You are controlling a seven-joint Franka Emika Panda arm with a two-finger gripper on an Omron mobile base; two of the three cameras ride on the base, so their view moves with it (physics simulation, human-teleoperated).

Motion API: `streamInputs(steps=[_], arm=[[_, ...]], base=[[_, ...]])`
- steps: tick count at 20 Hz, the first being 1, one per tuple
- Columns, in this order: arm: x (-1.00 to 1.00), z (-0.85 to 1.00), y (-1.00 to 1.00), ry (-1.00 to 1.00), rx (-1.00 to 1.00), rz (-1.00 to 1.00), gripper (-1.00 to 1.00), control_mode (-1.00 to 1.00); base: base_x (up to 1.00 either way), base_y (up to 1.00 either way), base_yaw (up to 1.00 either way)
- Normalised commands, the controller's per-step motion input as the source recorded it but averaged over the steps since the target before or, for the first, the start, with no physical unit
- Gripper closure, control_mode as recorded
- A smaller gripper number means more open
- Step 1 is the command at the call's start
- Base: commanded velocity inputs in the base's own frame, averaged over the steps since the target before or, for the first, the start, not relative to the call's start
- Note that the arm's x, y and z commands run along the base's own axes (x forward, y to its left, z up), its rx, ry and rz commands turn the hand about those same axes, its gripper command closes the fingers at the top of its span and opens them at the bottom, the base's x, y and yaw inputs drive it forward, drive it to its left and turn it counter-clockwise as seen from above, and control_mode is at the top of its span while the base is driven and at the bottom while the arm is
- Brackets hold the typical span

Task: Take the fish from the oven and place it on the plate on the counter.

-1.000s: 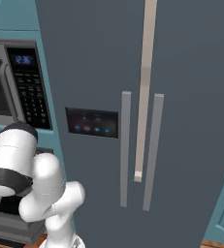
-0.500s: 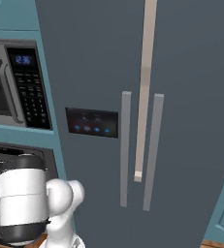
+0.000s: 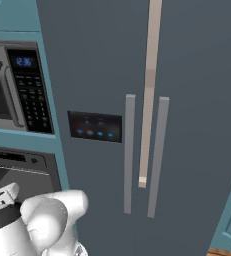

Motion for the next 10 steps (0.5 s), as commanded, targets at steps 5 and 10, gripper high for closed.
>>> streamInputs(steps=[5, 10], arm=[[-0.14, -0.52, 0.75, -0.02, 0.51, -0.04, 1.00, -1.00], [0.10, -0.03, 0.31, 0.00, 0.16, 0.00, 1.00, -1.00]], base=[[0.00, 0.00, 0.00], [0.00, 0.00, 0.00]])
